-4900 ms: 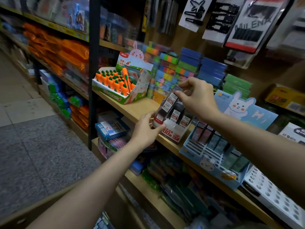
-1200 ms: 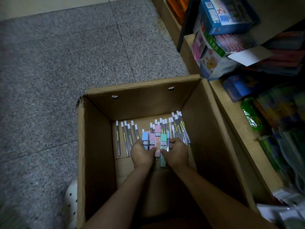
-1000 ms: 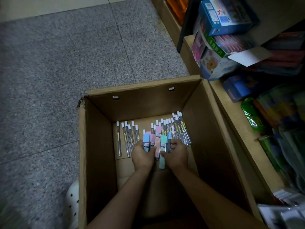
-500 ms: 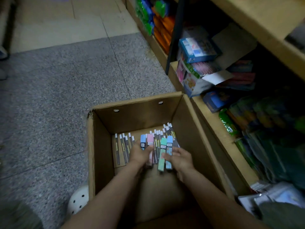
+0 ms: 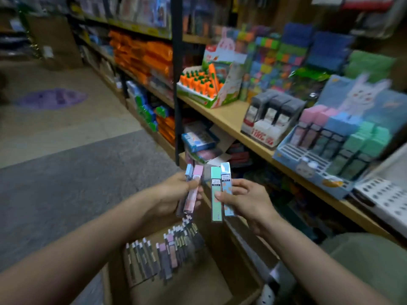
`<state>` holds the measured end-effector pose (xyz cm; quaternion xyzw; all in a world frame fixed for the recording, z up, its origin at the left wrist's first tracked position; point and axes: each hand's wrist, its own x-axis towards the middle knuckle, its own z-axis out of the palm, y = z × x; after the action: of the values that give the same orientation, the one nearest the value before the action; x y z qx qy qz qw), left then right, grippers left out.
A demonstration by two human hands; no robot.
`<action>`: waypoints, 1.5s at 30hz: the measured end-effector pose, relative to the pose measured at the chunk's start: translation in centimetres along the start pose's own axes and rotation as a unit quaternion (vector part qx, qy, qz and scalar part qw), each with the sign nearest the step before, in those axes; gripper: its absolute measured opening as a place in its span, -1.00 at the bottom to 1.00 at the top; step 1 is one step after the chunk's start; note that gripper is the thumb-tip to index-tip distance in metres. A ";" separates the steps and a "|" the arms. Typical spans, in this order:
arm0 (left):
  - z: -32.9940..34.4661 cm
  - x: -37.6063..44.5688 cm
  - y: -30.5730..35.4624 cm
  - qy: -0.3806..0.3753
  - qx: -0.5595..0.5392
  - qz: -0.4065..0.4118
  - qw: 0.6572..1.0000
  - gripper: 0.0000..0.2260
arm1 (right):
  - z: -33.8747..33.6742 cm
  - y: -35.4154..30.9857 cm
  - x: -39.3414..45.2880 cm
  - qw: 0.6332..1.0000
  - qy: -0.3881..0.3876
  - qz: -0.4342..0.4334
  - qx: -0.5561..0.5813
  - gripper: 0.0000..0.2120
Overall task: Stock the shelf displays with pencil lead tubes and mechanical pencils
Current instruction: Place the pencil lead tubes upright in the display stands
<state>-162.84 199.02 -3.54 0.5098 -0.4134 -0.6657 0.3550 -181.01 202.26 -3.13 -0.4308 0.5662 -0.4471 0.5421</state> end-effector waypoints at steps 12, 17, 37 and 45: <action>10.3 -0.3 4.3 -0.167 0.032 0.173 0.970 -0.75 | -7.4 -6.5 -3.8 0.992 0.097 -0.074 -0.025 -0.67; 11.7 1.3 4.5 -0.133 0.029 0.205 0.969 -0.77 | -8.0 -6.1 -4.0 0.986 0.129 -0.096 -0.031 -0.74; 11.5 5.6 5.9 -0.125 -0.006 0.220 0.967 -0.78 | -13.5 -18.1 -2.1 0.793 0.270 -0.309 -0.450 -0.73; 11.7 5.9 6.1 -0.142 -0.019 0.205 0.968 -0.77 | -15.5 -18.1 0.7 0.762 0.273 -0.259 -0.526 -0.76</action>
<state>-175.28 193.54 1.36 0.3080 -0.5421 -0.6522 0.4312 -196.46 198.02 14.55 -0.6387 0.7033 -0.3008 -0.0837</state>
